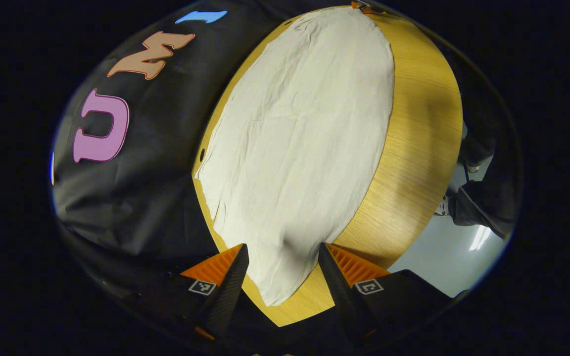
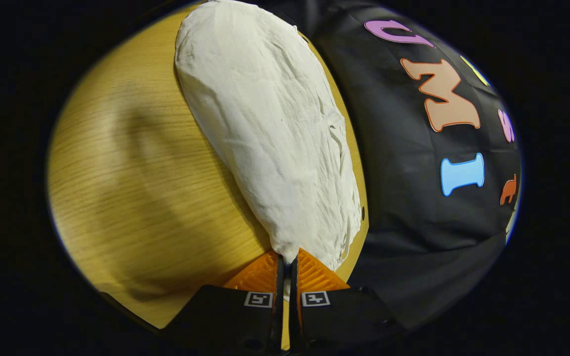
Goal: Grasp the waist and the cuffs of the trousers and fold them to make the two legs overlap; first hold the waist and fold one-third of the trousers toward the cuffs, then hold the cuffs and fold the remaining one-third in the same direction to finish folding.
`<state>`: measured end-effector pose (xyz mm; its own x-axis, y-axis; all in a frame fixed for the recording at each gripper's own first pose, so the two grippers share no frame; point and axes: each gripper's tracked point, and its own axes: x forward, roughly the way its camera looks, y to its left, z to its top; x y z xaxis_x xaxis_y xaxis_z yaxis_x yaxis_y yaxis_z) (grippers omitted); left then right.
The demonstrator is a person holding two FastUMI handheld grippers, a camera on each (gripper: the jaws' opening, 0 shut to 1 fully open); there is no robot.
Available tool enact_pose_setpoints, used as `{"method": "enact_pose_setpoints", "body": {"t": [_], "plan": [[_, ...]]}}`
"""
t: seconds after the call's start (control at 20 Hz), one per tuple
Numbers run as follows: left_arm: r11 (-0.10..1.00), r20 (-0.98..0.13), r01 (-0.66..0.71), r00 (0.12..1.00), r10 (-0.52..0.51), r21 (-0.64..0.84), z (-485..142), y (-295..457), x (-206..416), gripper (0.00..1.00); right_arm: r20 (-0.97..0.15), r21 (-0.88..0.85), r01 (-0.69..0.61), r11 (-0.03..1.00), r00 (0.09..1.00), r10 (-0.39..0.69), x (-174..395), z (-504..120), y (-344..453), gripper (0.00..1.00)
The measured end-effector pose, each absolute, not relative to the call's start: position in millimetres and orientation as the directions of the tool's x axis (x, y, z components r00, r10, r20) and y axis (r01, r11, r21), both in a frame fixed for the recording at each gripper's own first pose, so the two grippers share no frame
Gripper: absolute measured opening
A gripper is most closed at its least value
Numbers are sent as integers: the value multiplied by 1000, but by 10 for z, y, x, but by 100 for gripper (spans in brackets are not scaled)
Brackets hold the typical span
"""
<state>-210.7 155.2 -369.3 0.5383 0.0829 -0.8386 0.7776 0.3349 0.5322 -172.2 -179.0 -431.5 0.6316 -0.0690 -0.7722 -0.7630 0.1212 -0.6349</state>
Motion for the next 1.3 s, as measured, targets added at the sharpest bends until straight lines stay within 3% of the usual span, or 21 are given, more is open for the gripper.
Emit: {"method": "enact_pose_setpoints", "body": {"t": [0.25, 0.4, 0.45, 0.5, 0.65, 0.9, 1.05, 1.3], "plan": [[324, -849, 790, 519, 98, 520, -3807, 1558, -1999, 54, -767, -641, -758, 119, 638, -70, -1730, -4306, -1785, 7], [306, -863, 809, 494, 106, 501, -3887, 1538, -2012, 45, -766, -643, -757, 117, 640, -68, -1722, -4319, -1796, 7], [304, -866, 813, 488, 111, 497, -3890, 1540, -2010, 30, -766, -643, -757, 117, 640, -67, -1724, -4317, -1792, 7], [304, -874, 821, 472, 111, 482, -3889, 1520, -2052, 27, -767, -641, -758, 118, 638, -67, -1723, -4314, -1795, 7], [317, -880, 822, 457, 129, 474, -3916, 1505, -2087, 1, -773, -634, -763, 129, 631, -63, -1725, -4303, -1789, 7], [371, -871, 788, 460, 174, 491, -3931, 1535, -2012, 0, -784, -616, -761, 204, 618, -60, -1668, -4273, -1819, 7], [483, -876, 738, 456, 159, 471, -3897, 1530, -1991, 0, -754, -648, -729, 220, 654, -53, -1530, -4066, -1776, 7], [541, -832, 654, 525, 180, 529, -3675, 1533, -1723, 0, -708, -693, -686, 220, 705, -32, -1323, -3720, -1735, 7]]}}
